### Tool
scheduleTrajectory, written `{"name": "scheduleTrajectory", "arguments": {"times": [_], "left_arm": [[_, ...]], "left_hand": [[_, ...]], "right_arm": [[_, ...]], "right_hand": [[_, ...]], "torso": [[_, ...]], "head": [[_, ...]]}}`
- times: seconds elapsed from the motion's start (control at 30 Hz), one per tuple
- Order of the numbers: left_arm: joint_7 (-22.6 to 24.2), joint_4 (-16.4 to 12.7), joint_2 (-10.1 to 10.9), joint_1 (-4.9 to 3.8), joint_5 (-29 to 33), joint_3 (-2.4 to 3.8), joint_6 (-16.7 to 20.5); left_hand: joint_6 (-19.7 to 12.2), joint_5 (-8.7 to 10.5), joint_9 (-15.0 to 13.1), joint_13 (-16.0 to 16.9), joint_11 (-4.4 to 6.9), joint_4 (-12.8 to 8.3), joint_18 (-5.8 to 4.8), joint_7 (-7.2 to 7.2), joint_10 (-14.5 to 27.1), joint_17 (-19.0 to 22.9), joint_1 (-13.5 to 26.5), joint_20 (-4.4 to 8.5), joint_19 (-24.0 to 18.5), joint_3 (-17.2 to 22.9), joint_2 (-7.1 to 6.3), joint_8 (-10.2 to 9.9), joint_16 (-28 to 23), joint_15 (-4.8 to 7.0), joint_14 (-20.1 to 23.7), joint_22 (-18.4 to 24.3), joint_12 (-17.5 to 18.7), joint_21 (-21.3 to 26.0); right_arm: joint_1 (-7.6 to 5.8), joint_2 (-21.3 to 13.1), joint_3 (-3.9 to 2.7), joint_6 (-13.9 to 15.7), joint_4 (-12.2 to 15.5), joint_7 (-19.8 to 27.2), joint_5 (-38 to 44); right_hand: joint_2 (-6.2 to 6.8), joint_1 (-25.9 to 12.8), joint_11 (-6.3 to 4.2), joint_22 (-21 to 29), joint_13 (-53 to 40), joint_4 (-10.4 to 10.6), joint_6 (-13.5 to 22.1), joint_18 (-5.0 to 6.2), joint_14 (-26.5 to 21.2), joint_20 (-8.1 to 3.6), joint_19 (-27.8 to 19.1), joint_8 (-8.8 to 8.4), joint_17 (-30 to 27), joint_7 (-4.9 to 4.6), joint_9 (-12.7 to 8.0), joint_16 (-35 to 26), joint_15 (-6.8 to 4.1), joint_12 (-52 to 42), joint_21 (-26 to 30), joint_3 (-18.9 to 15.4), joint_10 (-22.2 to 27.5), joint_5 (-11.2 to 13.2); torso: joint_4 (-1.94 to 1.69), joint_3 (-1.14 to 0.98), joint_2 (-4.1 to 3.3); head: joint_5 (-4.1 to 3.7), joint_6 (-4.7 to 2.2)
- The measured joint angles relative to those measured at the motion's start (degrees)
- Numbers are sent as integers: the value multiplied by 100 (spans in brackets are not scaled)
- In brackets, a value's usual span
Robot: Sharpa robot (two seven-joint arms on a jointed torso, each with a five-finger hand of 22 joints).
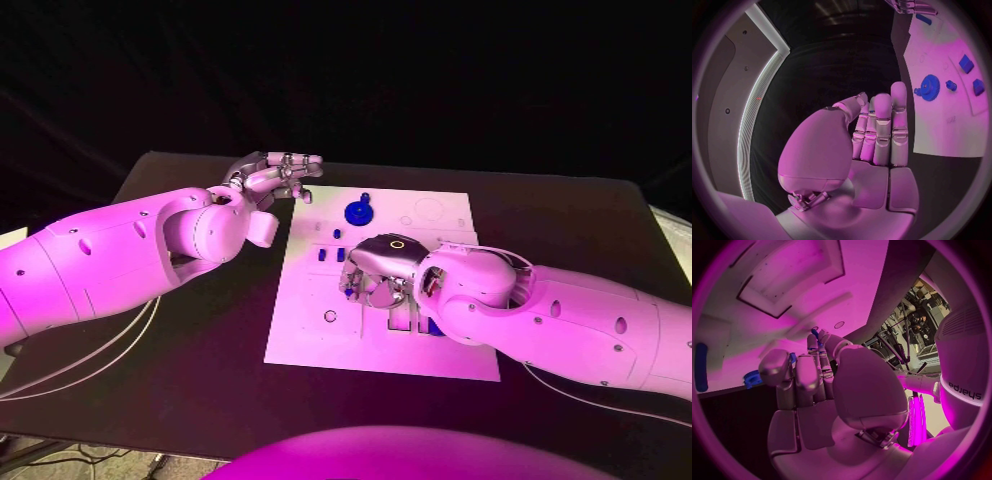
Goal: Assemble the parts on the task board
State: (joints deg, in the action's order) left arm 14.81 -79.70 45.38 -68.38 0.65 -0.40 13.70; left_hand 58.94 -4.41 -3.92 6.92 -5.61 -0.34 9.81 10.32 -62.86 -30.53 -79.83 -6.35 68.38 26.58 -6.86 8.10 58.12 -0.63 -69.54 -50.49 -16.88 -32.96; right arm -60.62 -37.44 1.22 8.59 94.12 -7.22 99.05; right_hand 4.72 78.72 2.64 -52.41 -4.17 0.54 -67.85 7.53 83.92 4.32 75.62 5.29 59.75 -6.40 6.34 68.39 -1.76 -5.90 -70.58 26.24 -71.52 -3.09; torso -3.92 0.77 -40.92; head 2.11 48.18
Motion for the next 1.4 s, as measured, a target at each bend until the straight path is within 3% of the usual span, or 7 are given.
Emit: {"name": "scheduleTrajectory", "arguments": {"times": [0.83, 1.4], "left_arm": [[-38, 14, -6, 1, 0, -1, -37], [-63, 23, -12, 2, -1, -4, -59]], "left_hand": [[0, 0, -1, -1, -20, -16, -1, 0, 20, 20, 0, 0, 0, -17, 0, 0, -23, -20, 20, 5, 0, 0], [-20, 0, -1, -1, -41, -16, 0, 20, 41, 34, 0, 0, 0, -16, 0, 0, -22, -22, 21, 4, -22, 22]], "right_arm": [[23, 3, 9, -31, -30, -14, -11], [9, 49, -10, -203, -62, -136, 105]], "right_hand": [[1, 1, 0, 1, 9, 0, 18, 0, 0, 0, 0, -5, -3, -6, -2, 0, 0, 26, 0, 0, 0, 10], [-18, -48, 20, 2, 14, 0, 21, 0, 0, 0, 0, -6, -12, -24, 2, 0, 0, 46, 0, 0, 21, 14]], "torso": [[2, 0, 2], [3, 1, 2]], "head": [[-7, 21], [-15, 50]]}}
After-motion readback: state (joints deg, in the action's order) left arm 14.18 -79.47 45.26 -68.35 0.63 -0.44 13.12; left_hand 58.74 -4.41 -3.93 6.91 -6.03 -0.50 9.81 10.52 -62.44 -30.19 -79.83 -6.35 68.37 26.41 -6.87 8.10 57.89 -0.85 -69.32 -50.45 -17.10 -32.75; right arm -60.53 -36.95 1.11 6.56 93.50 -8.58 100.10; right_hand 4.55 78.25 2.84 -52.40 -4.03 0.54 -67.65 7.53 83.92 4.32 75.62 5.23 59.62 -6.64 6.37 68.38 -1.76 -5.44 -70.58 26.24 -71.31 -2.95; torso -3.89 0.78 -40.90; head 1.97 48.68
